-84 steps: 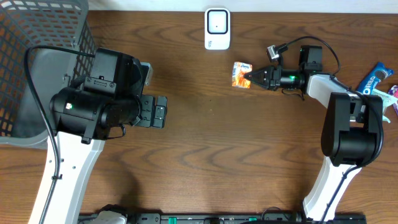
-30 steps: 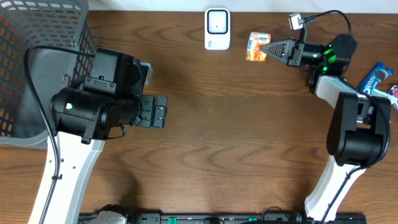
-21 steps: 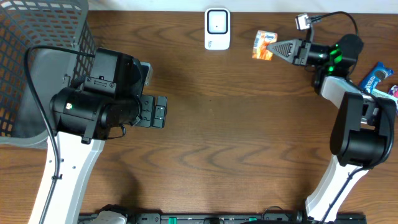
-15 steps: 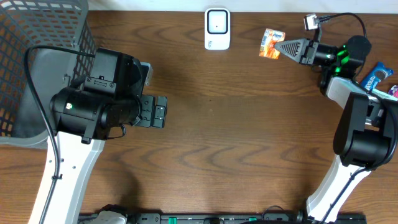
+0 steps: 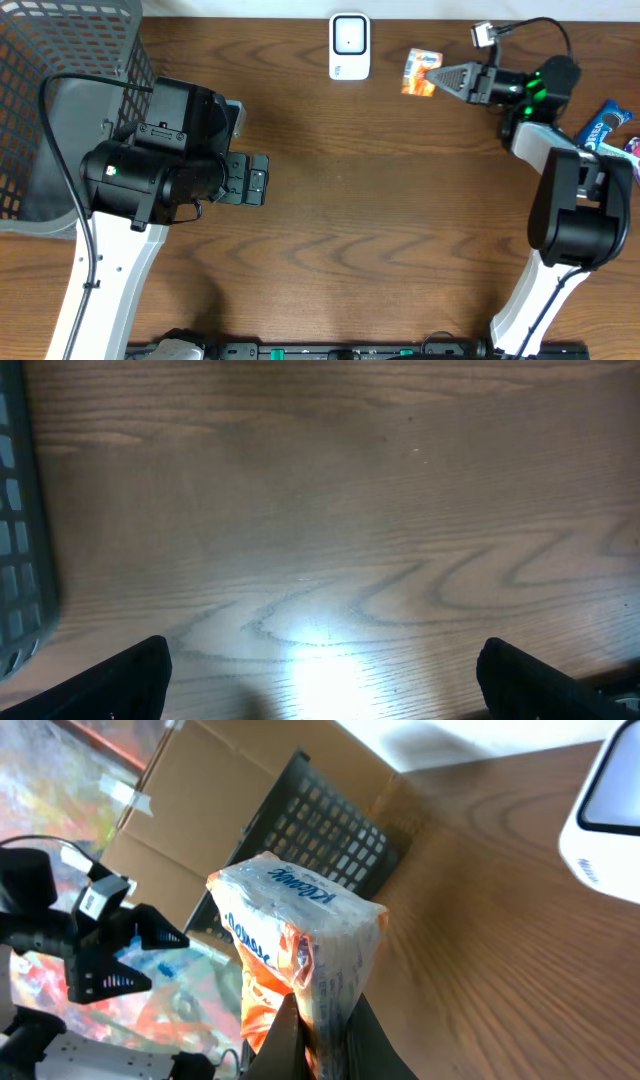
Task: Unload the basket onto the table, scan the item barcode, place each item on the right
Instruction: 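Raise the Kleenex pack to the scanner with the right gripper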
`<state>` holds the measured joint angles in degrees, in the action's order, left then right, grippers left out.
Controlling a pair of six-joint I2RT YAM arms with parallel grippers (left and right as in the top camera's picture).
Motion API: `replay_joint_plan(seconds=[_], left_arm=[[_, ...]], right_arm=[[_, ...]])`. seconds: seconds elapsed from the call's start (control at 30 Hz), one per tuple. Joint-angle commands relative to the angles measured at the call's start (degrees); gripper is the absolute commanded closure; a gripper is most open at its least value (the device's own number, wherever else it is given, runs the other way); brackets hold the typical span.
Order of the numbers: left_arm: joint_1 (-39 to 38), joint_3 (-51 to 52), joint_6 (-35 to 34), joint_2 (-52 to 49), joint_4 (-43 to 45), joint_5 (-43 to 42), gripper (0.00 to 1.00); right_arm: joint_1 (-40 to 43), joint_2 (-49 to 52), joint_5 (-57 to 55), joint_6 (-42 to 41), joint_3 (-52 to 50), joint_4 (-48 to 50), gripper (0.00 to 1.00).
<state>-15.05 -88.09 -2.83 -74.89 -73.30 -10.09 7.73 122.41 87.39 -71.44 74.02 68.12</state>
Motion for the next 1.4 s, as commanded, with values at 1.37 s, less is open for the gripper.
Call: replay_joint_plan(seconds=[1.37], left_arm=[[0.31, -0.52, -0.04, -0.13, -0.20, 0.72, 0.02]], right_arm=[[-29.66, 8.44, -106.09, 70.03, 43.19, -81.83, 0.99]])
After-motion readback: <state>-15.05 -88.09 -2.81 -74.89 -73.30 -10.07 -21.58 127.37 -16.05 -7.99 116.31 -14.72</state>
